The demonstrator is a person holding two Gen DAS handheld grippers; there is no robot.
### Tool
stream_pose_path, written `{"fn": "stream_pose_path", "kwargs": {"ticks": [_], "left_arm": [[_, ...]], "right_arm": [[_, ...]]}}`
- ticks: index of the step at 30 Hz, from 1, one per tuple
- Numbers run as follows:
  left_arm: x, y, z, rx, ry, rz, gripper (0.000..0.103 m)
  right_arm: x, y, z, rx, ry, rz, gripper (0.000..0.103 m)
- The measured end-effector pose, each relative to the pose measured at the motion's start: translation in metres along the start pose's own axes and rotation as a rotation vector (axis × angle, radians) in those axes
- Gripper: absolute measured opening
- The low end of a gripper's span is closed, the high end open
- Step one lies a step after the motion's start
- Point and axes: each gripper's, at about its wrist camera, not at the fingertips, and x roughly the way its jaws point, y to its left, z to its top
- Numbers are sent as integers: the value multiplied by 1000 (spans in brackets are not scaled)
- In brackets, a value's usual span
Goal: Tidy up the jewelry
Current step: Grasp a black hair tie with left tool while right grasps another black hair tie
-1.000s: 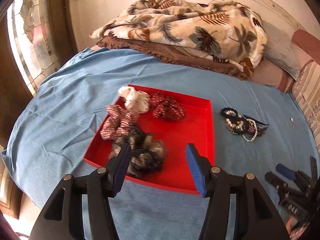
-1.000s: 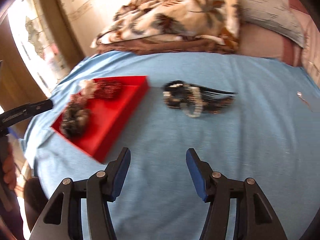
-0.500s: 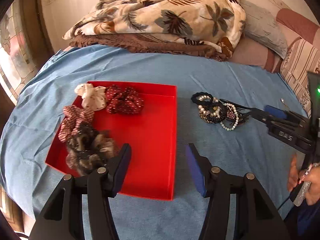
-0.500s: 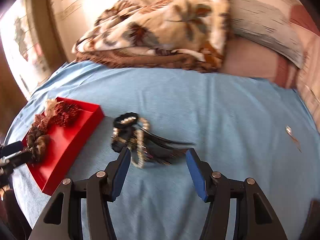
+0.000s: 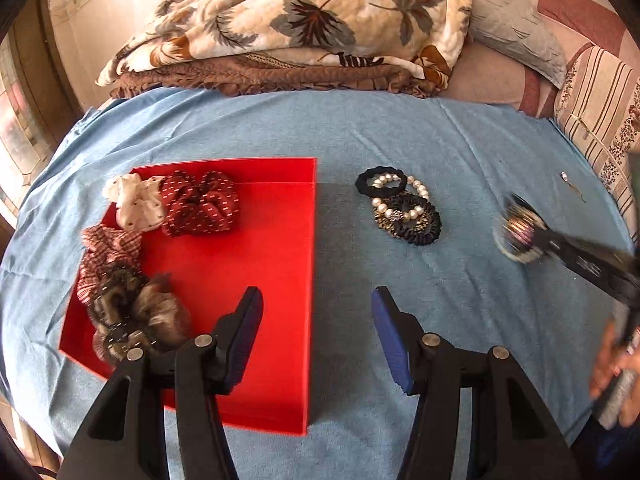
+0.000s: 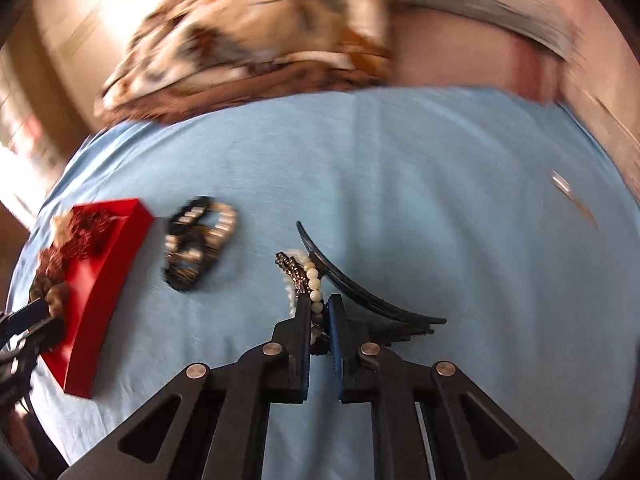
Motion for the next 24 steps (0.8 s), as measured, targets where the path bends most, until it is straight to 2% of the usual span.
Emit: {"fn": "stream_pose_path", "kwargs": {"ticks": [2,3,5,9,13,17,20,21,22,23,24], "left_arm": [[7,-5,6,3,13,-17,55],[11,-8,9,10,23,-21,55],[21,-14,18,15,37,-31,55],[45,-27,42,32,54,-27,55],[72,-39,71,65,68,-15,55],[106,-61,90,118,97,-19,55],[128,-78,92,173,133,-1,54],[132,-82,91,187,128,9,42],[131,-86,91,190,116,3,19],[128,-88,92,186,130,-8,11],[124,-89,93,164,153,-77,7]], "right_arm": [[-14,-22,-10,53,-1,-20,11],[-20,-33,-14,74,-7,-52,18],[-29,-48,-17,111,-44,-36,33],[-44,-63,-16,152,-146,-8,51],[-52,-66,-12,165,-198,26,51],[-48,-68,-7,168,-196,39,51],[-43,-71,-5,182,-189,61,51],[-42,-71,-4,182,-189,63,51],[-42,-71,-3,179,-189,64,51],[-42,-70,-2,173,-189,65,51],[-41,-70,-2,170,-191,67,51]]}}
